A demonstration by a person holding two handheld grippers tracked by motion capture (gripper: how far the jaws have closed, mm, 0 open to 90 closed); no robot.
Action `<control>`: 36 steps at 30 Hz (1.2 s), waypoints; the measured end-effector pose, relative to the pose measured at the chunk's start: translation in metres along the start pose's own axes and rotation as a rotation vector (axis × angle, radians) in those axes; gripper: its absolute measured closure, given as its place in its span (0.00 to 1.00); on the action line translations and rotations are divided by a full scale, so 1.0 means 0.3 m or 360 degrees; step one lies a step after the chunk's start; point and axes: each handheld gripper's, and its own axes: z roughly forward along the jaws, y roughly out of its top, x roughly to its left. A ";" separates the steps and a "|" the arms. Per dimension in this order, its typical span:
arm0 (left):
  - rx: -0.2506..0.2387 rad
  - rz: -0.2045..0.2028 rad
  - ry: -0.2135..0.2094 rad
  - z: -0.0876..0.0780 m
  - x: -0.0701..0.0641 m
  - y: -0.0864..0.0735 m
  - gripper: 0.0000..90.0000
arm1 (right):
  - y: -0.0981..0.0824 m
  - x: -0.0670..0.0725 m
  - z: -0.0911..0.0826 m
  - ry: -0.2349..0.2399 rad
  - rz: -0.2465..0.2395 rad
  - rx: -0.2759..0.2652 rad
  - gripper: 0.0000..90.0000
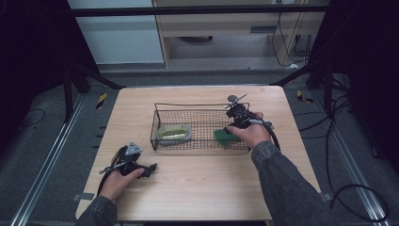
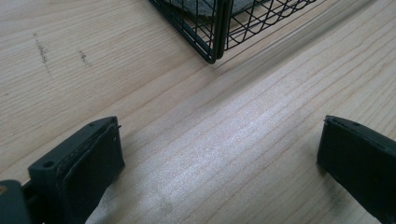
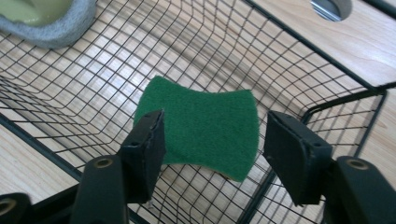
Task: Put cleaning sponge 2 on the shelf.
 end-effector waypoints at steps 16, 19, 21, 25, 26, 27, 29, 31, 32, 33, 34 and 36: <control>0.0000 0.0000 0.0000 0.000 0.000 0.000 0.00 | -0.080 -0.110 -0.110 -0.0060 0.0177 -0.0319 0.08; 0.0000 0.0000 0.0000 0.000 0.000 0.000 0.00 | -0.113 -0.139 -0.128 -0.0066 0.0201 -0.0353 0.08; 0.0000 0.0000 0.0000 0.000 0.000 0.000 0.00 | -0.140 -0.157 -0.140 -0.0085 0.0225 -0.0365 0.09; 0.0000 0.0001 0.0000 0.000 0.000 0.000 0.00 | -0.201 -0.193 -0.159 -0.0109 0.0266 -0.0361 0.11; 0.0000 0.0000 0.0000 0.000 0.000 0.000 0.00 | -0.218 -0.199 -0.164 -0.0117 0.0274 -0.0357 0.11; 0.0000 0.0000 0.0000 0.000 0.000 0.000 0.00 | -0.240 -0.207 -0.171 -0.0123 0.0287 -0.0364 0.11; 0.0000 0.0000 0.0000 0.000 0.000 0.000 0.00 | -0.272 -0.217 -0.181 -0.0130 0.0314 -0.0378 0.13; 0.0000 0.0000 0.0000 0.000 0.000 0.000 0.00 | -0.309 -0.228 -0.186 -0.0151 0.0343 -0.0386 0.16; 0.0000 0.0000 0.0000 0.000 0.000 0.000 0.00 | -0.327 -0.234 -0.187 -0.0154 0.0355 -0.0391 0.18; 0.0000 0.0001 0.0000 0.000 0.000 0.000 0.00 | -0.345 -0.239 -0.187 -0.0161 0.0373 -0.0395 0.20; 0.0000 0.0000 0.0000 0.000 0.000 0.000 0.00 | -0.367 -0.246 -0.183 -0.0160 0.0395 -0.0394 0.21; 0.0000 0.0000 0.0000 0.000 0.000 0.000 0.00 | -0.397 -0.255 -0.171 -0.0164 0.0414 -0.0386 0.25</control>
